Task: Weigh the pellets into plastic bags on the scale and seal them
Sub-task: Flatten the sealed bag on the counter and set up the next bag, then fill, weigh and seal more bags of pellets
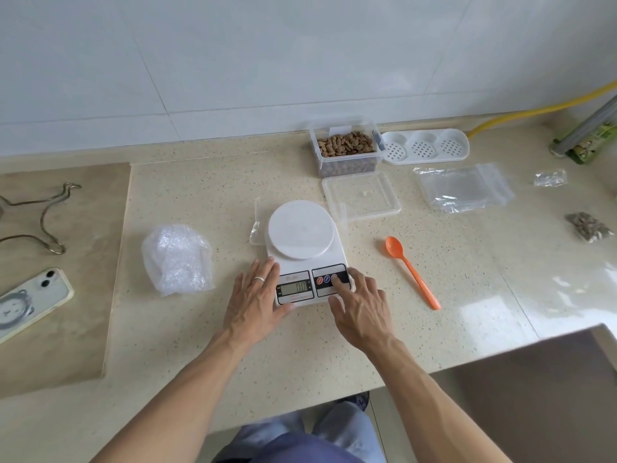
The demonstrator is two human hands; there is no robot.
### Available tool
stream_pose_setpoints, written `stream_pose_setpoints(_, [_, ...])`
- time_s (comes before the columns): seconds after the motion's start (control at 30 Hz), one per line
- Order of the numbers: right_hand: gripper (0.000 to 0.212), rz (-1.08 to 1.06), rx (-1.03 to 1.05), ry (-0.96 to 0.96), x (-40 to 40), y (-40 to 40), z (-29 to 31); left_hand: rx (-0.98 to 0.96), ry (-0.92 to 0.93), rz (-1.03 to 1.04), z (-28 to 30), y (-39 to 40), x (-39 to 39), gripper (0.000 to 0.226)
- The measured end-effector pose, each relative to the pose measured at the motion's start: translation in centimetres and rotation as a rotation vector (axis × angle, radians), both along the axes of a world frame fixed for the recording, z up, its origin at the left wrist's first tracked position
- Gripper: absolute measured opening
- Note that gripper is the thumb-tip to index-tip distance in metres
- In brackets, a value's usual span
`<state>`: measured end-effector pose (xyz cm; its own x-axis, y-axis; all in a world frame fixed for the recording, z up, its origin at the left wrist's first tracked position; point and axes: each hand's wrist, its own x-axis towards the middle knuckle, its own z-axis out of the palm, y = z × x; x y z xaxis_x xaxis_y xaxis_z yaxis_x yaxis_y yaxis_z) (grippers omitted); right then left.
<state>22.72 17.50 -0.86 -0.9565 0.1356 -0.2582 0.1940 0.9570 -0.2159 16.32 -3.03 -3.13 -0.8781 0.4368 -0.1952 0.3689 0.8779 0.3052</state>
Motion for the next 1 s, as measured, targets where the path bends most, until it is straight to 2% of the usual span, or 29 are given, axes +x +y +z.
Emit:
stream_pose_setpoints(0.23, [0.04, -0.058, -0.02, 0.039, -0.4, -0.8, -0.3, 0.033, -0.023, 0.032, 0.1, 0.3, 0.2, 0.087])
stream_pose_setpoints(0.53, [0.037, -0.019, -0.012, 0.068, -0.8, -0.1, -0.4, 0.014, -0.021, 0.014, 0.2, 0.6, 0.4, 0.088])
stream_pose_setpoints(0.73, [0.038, -0.068, -0.067, 0.152, -0.9, 0.9, -0.7, 0.111, 0.104, -0.08, 1.3, 2.1, -0.3, 0.076])
stream_pose_setpoints(0.83, [0.043, -0.16, -0.118, 0.159, -0.9, 2.6, -0.8, 0.141, 0.156, -0.134, 1.8, 3.6, -1.3, 0.074])
stream_pose_setpoints(1.0, [0.052, -0.482, -0.153, 0.201, 0.0, 7.6, -0.7, 0.199, 0.147, -0.216, 2.3, 6.8, -3.2, 0.078])
